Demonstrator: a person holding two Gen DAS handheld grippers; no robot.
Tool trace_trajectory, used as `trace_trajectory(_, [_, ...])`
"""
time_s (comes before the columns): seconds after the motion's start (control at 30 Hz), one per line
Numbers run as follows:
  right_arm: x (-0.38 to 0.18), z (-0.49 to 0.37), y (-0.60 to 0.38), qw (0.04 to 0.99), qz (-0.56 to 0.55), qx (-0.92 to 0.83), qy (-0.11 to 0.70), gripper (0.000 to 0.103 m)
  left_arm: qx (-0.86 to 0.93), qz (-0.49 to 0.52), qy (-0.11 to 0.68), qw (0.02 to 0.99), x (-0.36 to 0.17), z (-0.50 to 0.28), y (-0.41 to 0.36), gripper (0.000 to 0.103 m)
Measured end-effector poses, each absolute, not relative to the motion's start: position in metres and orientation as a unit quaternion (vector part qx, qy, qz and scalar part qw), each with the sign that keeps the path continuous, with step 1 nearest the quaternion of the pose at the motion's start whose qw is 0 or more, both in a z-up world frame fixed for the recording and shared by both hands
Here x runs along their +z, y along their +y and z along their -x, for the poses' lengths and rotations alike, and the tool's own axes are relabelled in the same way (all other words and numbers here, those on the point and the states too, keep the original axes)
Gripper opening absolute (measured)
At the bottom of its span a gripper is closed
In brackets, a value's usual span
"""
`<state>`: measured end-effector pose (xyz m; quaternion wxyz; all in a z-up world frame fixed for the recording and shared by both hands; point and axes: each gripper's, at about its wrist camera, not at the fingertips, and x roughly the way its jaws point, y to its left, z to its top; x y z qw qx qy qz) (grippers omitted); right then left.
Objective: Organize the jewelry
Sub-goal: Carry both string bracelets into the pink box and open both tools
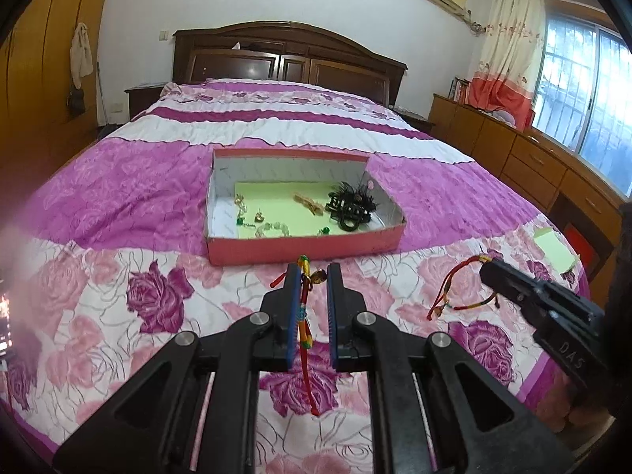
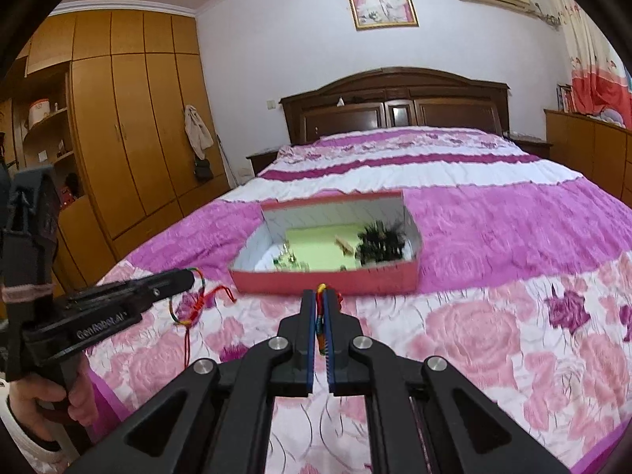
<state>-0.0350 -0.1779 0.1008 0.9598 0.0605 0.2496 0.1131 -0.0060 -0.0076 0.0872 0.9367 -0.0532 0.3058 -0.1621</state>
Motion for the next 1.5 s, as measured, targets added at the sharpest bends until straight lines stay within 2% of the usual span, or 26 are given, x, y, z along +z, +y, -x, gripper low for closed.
trace_trajectory(0.87, [0.121, -0.08, -0.163, 0.966, -0.043, 0.131, 0.217, 0.005, -0.126, 0.047, 0.275, 0.952, 0.102, -0.092, 0.002, 0.004])
trace_trajectory(1.17, [0.101, -0.13, -0.154, 0.961, -0.045, 0.14, 0.233, 0.005, -0.122, 0.049, 0.28, 0.951, 0.086, -0.132, -0.006, 0.004])
trace_trajectory(1.5, [0.054, -0.175, -0.155, 0.948, -0.055, 0.131, 0.284, 0.005, -0.115, 0.063, 0.318, 0.939, 0.046, -0.173, -0.01, 0.004])
